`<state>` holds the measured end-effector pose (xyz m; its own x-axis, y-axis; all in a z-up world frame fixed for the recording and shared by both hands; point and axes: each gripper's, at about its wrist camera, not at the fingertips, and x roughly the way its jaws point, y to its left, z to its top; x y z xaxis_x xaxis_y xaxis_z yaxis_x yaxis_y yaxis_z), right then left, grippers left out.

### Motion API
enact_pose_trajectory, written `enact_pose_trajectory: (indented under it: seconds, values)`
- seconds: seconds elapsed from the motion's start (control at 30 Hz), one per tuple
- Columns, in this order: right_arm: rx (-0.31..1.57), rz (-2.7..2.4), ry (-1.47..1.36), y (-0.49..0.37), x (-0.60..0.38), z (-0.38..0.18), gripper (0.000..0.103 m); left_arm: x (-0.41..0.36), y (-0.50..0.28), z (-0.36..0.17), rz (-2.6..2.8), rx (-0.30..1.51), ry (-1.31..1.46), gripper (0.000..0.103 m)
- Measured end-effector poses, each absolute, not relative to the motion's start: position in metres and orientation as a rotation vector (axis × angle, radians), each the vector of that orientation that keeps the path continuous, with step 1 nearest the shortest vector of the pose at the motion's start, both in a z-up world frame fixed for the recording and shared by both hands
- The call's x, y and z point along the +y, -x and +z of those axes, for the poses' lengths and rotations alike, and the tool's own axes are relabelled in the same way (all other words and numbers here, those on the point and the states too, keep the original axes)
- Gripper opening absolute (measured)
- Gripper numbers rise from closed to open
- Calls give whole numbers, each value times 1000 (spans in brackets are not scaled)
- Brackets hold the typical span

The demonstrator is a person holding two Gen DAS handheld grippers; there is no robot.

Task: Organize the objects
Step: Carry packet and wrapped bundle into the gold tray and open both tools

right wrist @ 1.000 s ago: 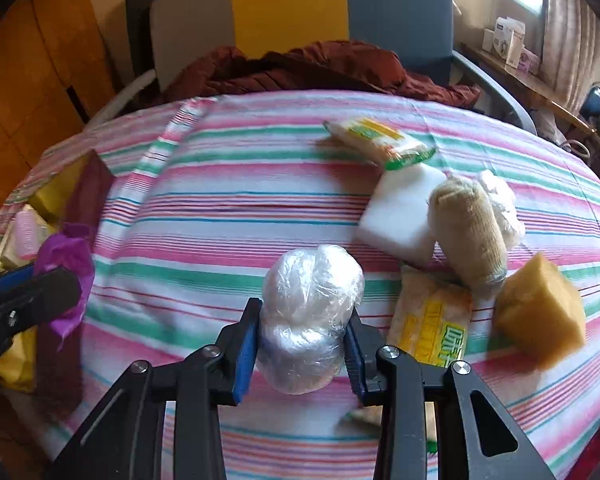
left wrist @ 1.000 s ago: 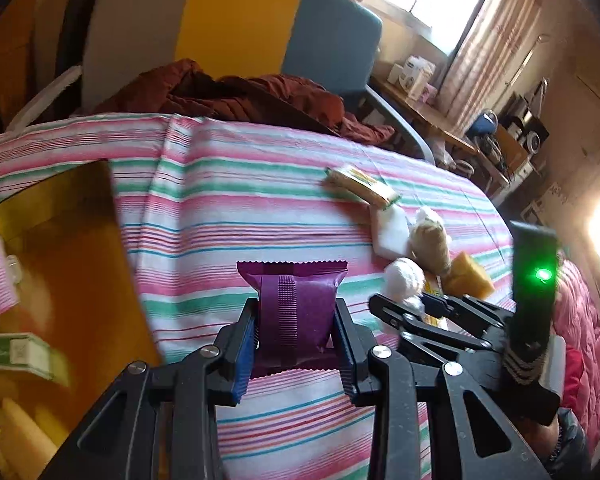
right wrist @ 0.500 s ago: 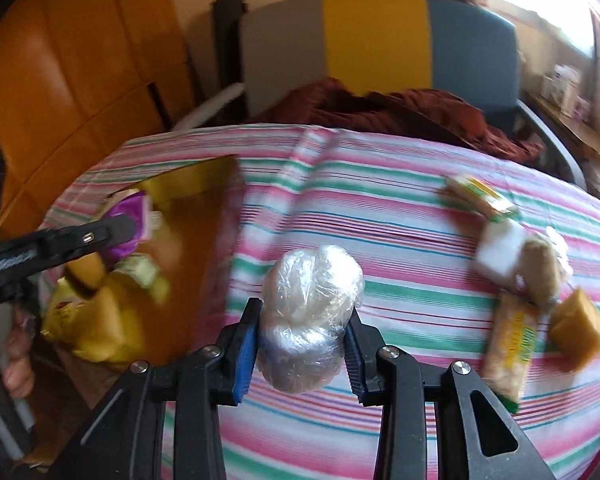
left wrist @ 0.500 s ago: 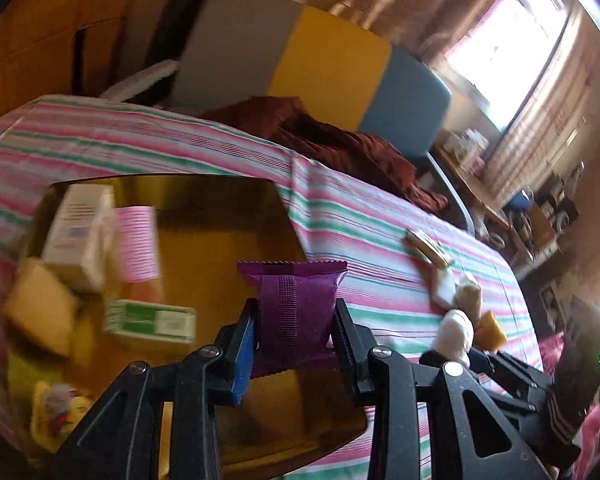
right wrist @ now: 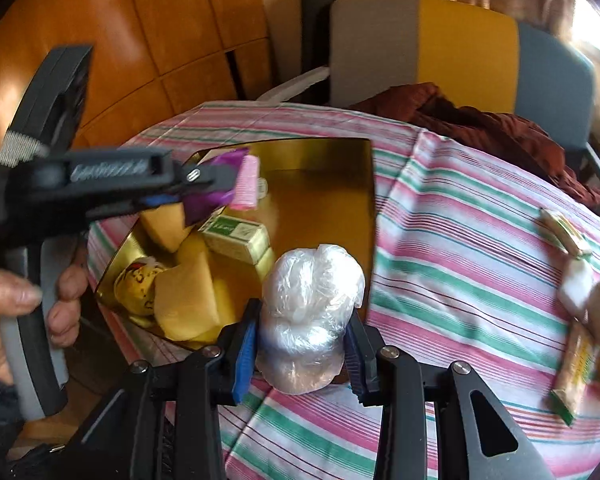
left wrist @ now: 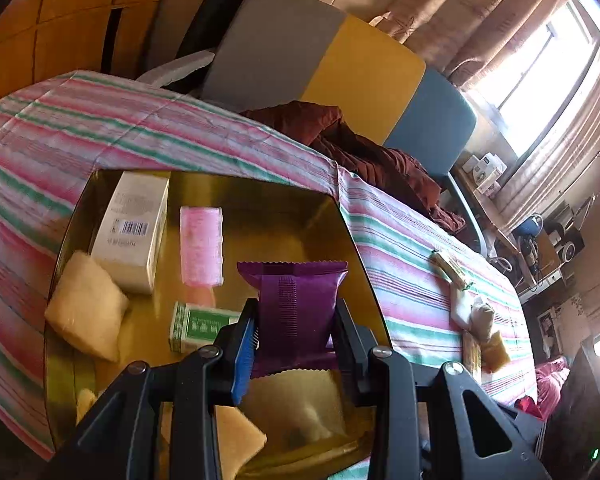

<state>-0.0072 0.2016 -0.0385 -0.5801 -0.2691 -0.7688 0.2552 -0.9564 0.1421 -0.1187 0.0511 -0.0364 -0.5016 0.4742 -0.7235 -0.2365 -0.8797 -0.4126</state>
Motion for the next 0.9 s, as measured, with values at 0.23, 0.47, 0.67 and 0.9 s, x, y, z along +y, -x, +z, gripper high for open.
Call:
enact_pose_trajectory:
  seconds: [0.23, 0.47, 0.67, 0.9]
  values:
    - [-1, -2522, -1264, 13, 191, -46, 38, 62, 151, -37, 2398, -291, 1275, 35]
    - [-12, -2516, -1278, 18, 190, -51, 38, 72, 177, -37, 2420, -251, 1293, 44]
    - [-20, -2506, -1287, 20, 192, -55, 38, 65, 166, -24, 2489, -227, 1231, 44]
    - [-12, -2481, -1286, 15, 183, -58, 38, 38, 133, -17, 2540, -254, 1201, 44]
